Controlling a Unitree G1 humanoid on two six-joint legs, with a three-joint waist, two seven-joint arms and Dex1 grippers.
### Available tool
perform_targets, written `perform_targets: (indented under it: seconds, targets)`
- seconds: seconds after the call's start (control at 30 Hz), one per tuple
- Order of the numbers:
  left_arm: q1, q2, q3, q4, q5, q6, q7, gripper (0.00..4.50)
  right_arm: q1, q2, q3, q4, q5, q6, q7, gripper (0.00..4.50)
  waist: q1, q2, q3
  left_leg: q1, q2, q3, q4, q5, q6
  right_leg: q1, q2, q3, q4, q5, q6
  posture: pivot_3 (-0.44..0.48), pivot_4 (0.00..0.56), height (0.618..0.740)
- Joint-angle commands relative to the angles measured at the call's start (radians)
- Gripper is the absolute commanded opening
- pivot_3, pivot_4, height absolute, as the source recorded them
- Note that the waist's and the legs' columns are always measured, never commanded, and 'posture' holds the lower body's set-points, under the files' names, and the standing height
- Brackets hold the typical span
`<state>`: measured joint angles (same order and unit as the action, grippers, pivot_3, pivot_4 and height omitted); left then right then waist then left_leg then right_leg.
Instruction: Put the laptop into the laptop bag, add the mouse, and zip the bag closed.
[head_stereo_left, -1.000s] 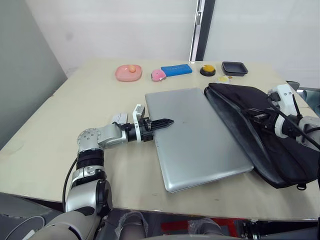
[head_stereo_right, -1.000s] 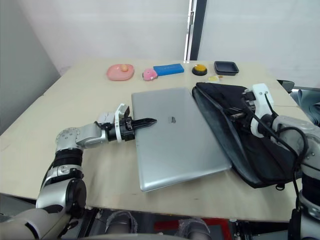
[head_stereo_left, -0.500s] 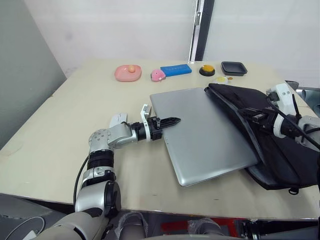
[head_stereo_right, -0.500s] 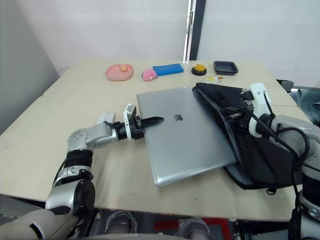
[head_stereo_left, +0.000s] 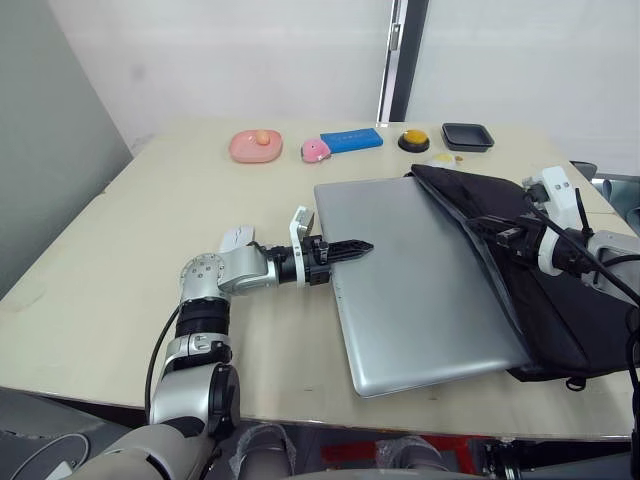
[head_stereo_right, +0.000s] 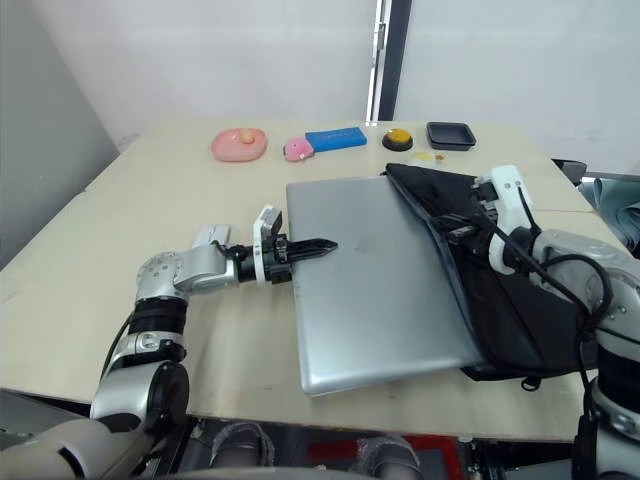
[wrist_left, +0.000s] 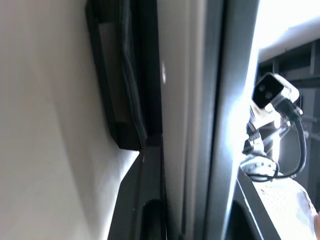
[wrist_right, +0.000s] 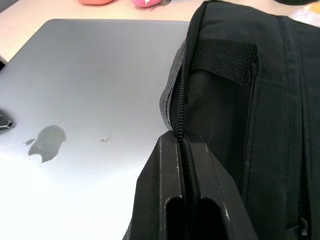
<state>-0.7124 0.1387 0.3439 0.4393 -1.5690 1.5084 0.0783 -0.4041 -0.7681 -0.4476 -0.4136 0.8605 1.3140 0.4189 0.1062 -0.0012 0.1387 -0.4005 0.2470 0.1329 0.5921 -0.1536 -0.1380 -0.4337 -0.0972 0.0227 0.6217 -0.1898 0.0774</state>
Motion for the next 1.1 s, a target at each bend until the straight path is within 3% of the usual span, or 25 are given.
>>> perform_targets:
  seconds: [0.03,0.27,0.53,0.8,1.1]
  targets:
    - [-0.012,-0.013,0.005,-0.033,-0.041,-0.023,-0.057,0.36,-0.035,0.002,-0.013,-0.047,0.039,-0.003,-0.008,0.02,0.000,0.000,0.000,0.000,0.000,0.000,0.000,0.000,0.000,0.000,0.000,0.000,0.000,0.000,0.000,0.000,0.150,0.740]
    - [-0.030,-0.040,0.007,-0.015,0.023,-0.117,-0.069,0.36,-0.040,0.070,-0.025,-0.131,0.141,0.055,-0.075,0.02,-0.001,0.000,0.000,0.000,0.000,0.000,0.000,0.000,0.000,0.000,0.000,0.000,0.000,0.000,0.001,0.000,0.150,0.740]
    - [-0.038,-0.106,-0.021,-0.027,0.129,-0.186,-0.104,0.36,-0.020,0.225,-0.021,-0.198,0.260,0.085,-0.244,0.02,0.002,0.000,0.000,0.000,0.000,0.000,0.000,0.000,0.000,0.000,0.000,0.000,-0.001,0.000,0.001,0.000,0.150,0.740]
    - [-0.017,-0.153,-0.076,-0.063,0.202,-0.158,-0.153,0.36,-0.036,0.323,0.018,-0.185,0.330,0.052,-0.383,0.02,0.000,0.000,0.000,0.000,0.000,0.000,0.000,-0.001,-0.001,0.000,0.000,0.000,-0.001,0.001,0.002,0.000,0.150,0.740]
    - [-0.022,-0.183,-0.084,-0.072,0.316,-0.258,-0.209,0.36,-0.006,0.452,0.100,-0.194,0.530,-0.055,-0.606,0.02,-0.007,0.001,0.000,0.000,0.000,0.000,0.000,-0.001,-0.003,0.000,0.000,0.000,-0.001,0.002,0.004,0.000,0.150,0.740]
